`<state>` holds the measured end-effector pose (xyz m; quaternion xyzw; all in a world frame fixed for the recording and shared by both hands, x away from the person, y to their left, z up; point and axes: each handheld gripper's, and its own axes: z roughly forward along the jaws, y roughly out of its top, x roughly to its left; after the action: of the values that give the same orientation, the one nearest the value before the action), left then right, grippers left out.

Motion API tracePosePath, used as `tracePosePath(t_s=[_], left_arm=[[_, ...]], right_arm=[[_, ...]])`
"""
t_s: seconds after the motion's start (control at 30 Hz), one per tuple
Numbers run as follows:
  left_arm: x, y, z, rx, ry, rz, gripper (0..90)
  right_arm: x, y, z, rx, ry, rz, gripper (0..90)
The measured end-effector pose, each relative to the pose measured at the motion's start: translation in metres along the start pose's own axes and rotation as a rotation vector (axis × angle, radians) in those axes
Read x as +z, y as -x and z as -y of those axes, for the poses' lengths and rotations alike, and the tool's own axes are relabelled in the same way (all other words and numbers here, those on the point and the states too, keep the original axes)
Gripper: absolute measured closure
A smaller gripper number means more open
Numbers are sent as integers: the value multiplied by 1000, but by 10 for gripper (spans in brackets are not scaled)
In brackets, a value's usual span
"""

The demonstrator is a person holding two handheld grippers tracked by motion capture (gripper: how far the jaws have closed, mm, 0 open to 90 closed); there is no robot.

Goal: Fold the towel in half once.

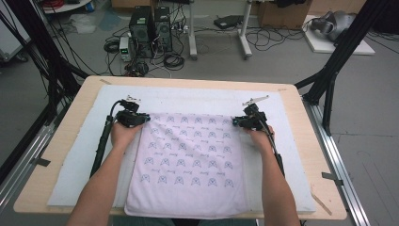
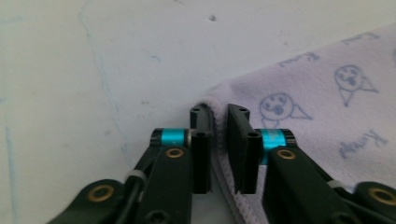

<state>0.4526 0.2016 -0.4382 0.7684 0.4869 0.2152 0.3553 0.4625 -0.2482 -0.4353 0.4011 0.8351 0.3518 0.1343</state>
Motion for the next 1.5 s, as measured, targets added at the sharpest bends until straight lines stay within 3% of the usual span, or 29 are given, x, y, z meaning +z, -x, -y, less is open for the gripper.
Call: tracePosePath(t_s=[0.07,0.13,0.2,0.37,0.4,0.43,0.47,0.5,0.53,0.6,0.63,0.7,0.73,0.77,0.83,0.93,1.0,1.1,1.27,1.33,1.5], left_arm=[[-2,-2,-3,-1,22,-28,878],[-7,-5,-10,-11,43,-37,879],[-15,-4,-23,13,85,-59,879],[-36,-4,-62,60,187,-96,879],[-38,-5,-67,65,196,-102,877],[-38,-6,-71,71,188,-114,857],[-38,-6,-73,65,181,-145,732],[-37,-8,-72,62,175,-138,611],[-37,-10,-69,66,154,-110,599],[-37,-13,-59,93,134,-91,575],[-37,-15,-53,90,135,-80,574],[-40,-18,-40,66,133,-60,555],[-42,-18,-34,69,129,-50,551],[-45,-18,-28,73,128,-45,545],[-54,-16,-16,59,154,-14,529],[-65,-9,-2,81,144,10,503],[-74,-2,8,81,163,31,475],[-87,12,25,130,159,53,436],[-111,28,53,160,166,105,417],[-119,35,64,174,155,117,418],[-133,53,98,202,152,191,463]], right_arm=[[-2,-3,-8,-27,1,21,875],[-10,-3,-15,-49,47,54,877],[-18,-1,-24,-36,59,66,877],[-40,1,-56,-75,131,135,873],[-44,3,-62,-69,148,147,851],[-46,5,-67,-50,166,153,756],[-46,8,-69,-29,177,154,646],[-44,12,-70,-1,168,145,574],[-41,14,-68,7,148,133,536],[-35,13,-61,-18,89,103,507],[-34,11,-56,-39,86,92,500],[-32,8,-51,-15,43,34,454],[-33,5,-48,-27,38,16,463],[-37,-1,-45,-57,57,19,475],[-44,-11,-39,-78,82,-19,466],[-58,-27,-28,-120,100,-43,462],[-68,-39,-19,-132,128,-70,458],[-82,-59,-4,-177,154,-108,457],[-98,-86,26,-233,167,-166,485],[-102,-94,40,-261,147,-183,511],[-106,-114,78,-287,142,-240,588]])
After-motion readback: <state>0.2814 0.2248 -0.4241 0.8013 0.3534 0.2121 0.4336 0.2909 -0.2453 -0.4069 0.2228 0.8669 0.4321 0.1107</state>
